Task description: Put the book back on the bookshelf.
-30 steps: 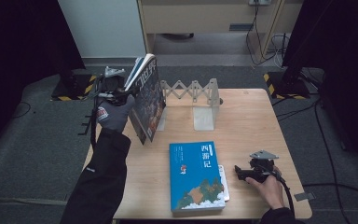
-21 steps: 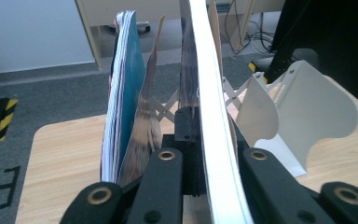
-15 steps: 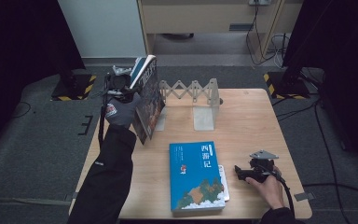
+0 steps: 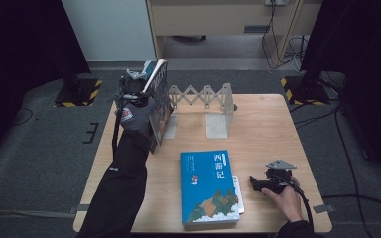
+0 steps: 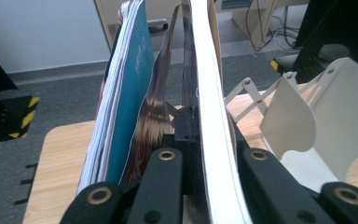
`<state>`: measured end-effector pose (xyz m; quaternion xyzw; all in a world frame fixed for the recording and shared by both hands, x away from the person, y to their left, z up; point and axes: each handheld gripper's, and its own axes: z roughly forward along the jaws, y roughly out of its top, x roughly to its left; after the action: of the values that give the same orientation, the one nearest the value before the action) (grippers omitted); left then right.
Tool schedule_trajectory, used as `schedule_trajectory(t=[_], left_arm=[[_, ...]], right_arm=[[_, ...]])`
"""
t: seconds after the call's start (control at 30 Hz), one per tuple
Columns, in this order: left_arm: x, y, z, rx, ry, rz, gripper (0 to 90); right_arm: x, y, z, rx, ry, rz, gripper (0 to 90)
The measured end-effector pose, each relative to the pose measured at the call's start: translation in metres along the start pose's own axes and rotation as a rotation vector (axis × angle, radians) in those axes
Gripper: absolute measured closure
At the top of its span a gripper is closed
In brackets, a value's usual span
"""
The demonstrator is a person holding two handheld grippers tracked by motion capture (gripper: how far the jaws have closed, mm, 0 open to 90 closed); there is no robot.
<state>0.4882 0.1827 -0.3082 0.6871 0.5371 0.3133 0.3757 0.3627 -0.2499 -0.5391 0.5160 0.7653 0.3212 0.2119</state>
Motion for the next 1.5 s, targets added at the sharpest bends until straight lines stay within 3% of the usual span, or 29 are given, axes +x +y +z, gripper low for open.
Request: schedule_trajectory(t=[0.7,1.13,1.5], left_arm=[[-0.004,-0.006,0.024,0.017,0.053,0.003,82.0],[0.001,-0.015,0.028,0.011,0.083,0.020,81.8],[-0.001,-0.020,0.029,-0.006,0.105,0.058,80.6]], right_arm=[[0.000,0.000,0.000,0.000,0.000,0.001,3.5],[0.000,0.000,0.000,-0.001,-0.001,-0.002,3.5],[0.000,0.000,0.000,-0.001,-0.001,-0.002,3.4]])
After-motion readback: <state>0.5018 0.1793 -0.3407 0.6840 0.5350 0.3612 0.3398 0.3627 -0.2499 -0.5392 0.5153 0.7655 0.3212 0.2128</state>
